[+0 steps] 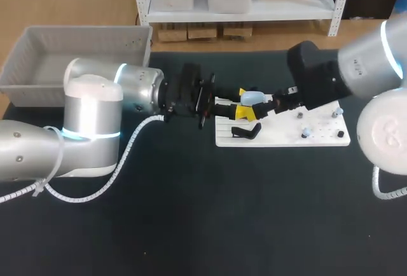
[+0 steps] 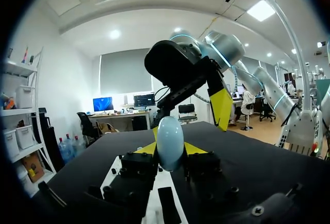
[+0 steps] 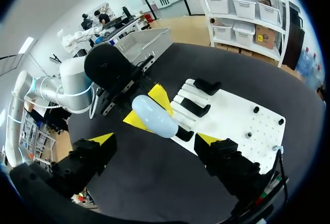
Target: Pick up each earbud case from the left stands, insert the matching earbuds, close the lid, and place the case in the box.
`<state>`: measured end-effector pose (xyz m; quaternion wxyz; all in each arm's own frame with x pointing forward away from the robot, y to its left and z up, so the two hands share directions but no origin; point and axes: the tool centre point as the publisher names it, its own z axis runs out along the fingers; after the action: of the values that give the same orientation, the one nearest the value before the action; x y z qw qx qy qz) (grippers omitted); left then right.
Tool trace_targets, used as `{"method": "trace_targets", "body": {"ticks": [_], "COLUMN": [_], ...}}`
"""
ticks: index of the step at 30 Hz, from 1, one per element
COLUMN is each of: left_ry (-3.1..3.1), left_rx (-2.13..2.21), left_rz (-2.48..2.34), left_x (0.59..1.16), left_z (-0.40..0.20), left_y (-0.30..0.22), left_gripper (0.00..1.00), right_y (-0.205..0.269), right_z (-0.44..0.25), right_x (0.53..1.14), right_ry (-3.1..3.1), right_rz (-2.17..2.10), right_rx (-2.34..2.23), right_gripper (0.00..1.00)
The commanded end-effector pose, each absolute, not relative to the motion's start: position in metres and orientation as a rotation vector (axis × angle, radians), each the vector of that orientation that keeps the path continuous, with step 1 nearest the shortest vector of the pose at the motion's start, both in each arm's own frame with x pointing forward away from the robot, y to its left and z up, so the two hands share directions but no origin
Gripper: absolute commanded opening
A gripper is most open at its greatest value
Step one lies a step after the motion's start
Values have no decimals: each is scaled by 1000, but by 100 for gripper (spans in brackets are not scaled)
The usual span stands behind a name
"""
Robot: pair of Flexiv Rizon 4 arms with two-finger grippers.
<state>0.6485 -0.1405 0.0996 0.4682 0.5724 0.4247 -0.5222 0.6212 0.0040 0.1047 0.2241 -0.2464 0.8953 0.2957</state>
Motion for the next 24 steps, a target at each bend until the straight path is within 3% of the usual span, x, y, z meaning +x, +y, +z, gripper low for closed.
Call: {"method": "trace_targets", "body": {"ticks": [1,24], "left_ry": [1038,1038], "left_rx": [1402,1402], "left_rz": [-1280,-1280], "left_x": [649,649], "left_z": [99,99], "left_y": [-140,-140], "left_gripper": [0,0], "right_y": [4,-6], "right_z": [102,98], "right_x": [627,642], "right_ry": [2466,2472], "right_rz": [847,835], "right_rx": [-683,-599], "right_gripper": [100,100]}}
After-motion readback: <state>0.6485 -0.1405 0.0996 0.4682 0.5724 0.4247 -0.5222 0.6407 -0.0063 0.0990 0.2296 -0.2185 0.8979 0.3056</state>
